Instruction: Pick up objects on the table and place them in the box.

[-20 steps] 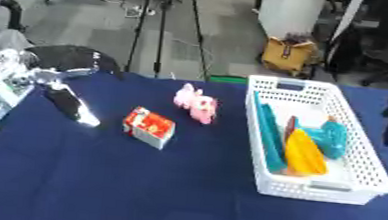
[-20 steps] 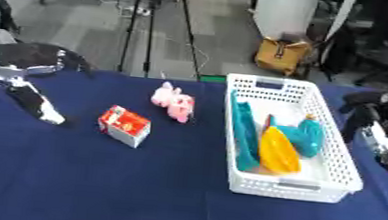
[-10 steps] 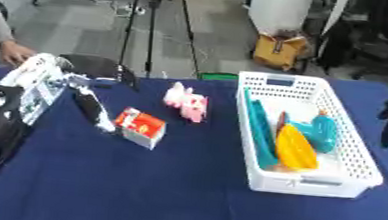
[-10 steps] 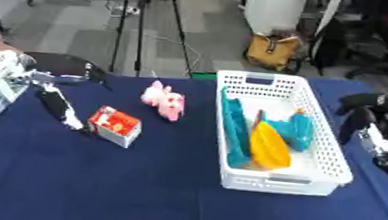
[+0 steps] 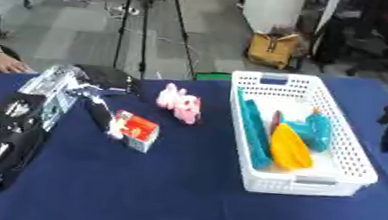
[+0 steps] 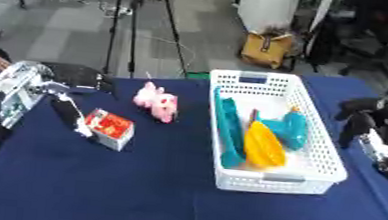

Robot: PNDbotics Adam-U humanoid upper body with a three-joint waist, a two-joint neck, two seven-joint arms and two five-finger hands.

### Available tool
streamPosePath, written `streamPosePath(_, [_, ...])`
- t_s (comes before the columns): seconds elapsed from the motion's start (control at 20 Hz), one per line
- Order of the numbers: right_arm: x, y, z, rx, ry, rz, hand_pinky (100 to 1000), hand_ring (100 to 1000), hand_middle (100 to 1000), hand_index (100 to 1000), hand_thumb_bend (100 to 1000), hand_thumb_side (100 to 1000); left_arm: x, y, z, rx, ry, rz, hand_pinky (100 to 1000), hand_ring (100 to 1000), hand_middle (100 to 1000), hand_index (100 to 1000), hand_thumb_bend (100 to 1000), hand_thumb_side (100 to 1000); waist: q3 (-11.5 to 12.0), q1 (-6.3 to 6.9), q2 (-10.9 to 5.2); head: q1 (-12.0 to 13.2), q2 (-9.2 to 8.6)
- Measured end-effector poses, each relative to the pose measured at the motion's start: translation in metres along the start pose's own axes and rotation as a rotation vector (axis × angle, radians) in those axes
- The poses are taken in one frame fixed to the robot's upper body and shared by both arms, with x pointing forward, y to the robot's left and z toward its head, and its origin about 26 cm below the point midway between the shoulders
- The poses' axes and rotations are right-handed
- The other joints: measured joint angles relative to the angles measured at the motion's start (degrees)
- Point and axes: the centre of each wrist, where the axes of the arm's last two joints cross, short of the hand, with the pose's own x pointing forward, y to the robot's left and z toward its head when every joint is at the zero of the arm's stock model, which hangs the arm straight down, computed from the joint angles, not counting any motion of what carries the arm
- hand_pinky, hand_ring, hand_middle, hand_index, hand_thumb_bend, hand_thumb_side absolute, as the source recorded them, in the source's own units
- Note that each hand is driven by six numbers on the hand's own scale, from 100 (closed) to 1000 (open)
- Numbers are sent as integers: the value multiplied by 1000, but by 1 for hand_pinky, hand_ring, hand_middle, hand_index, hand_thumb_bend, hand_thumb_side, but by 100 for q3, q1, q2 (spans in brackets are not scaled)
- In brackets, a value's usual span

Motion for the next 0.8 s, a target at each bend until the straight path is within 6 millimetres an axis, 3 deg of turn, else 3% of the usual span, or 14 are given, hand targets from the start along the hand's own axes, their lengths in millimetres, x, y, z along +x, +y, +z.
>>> streamPosePath(0.8, [0, 0, -1, 1, -2, -1, 332, 407, 561, 727, 100, 527, -11, -18, -3, -22, 34, 60, 957, 835, 784, 869, 681, 575, -55, 20, 79, -4, -50])
